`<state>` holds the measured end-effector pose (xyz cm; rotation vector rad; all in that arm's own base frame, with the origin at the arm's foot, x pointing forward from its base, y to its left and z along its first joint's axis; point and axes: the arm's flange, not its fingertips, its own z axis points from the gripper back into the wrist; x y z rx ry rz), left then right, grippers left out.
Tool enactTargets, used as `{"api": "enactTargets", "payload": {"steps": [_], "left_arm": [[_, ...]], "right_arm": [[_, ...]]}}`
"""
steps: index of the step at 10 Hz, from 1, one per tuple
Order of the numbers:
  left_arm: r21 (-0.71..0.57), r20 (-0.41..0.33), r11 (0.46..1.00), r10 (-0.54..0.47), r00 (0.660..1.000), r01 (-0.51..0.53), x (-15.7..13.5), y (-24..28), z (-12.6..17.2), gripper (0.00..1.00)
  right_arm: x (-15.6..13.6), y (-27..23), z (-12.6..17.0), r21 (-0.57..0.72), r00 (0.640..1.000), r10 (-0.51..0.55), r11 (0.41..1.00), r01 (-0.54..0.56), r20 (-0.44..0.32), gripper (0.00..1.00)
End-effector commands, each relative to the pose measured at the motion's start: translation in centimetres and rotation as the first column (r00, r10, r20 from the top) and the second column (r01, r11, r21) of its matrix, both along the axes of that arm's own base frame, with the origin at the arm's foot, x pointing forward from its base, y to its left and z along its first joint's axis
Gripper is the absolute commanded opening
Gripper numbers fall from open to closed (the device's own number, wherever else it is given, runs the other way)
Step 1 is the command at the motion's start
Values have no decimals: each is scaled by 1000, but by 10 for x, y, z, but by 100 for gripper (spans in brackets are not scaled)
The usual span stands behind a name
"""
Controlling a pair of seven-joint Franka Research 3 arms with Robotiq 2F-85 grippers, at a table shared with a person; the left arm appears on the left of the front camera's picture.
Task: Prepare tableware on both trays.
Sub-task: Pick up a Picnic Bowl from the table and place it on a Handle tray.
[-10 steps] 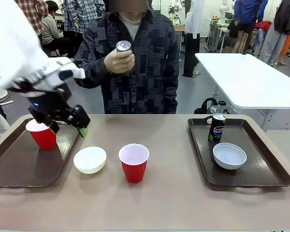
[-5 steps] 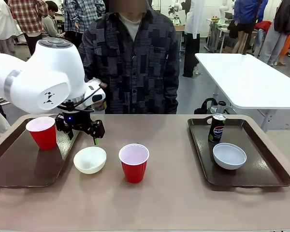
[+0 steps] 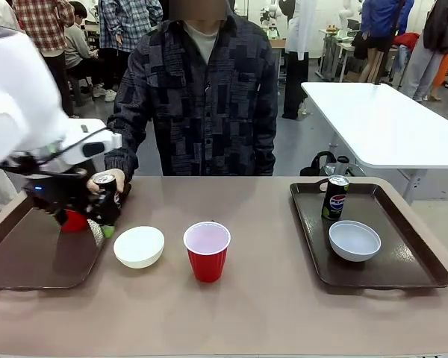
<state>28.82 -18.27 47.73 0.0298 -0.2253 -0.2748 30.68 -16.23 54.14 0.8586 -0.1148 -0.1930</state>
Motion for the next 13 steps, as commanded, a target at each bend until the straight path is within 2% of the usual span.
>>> {"api": "enactTargets", "payload": {"steps": [1, 9, 11, 13], "left_arm": [[-4, -18, 1000, -5, 1000, 5, -2, 9, -11, 100], [-47, -36, 999, 5, 999, -7, 4, 10, -10, 100], [-95, -39, 994, 58, 998, -61, 23, 12, -23, 100], [-112, -82, 986, 114, 990, -122, 53, 13, -51, 100]], "right_arm": [[0, 0, 1, 12, 1000, 3, 1000, -3, 7, 100], [0, 0, 1, 12, 1000, 3, 1000, -3, 7, 100], [0, 0, 1, 12, 1000, 3, 1000, -3, 7, 100], [0, 0, 1, 12, 1000, 3, 1000, -3, 7, 100]]}}
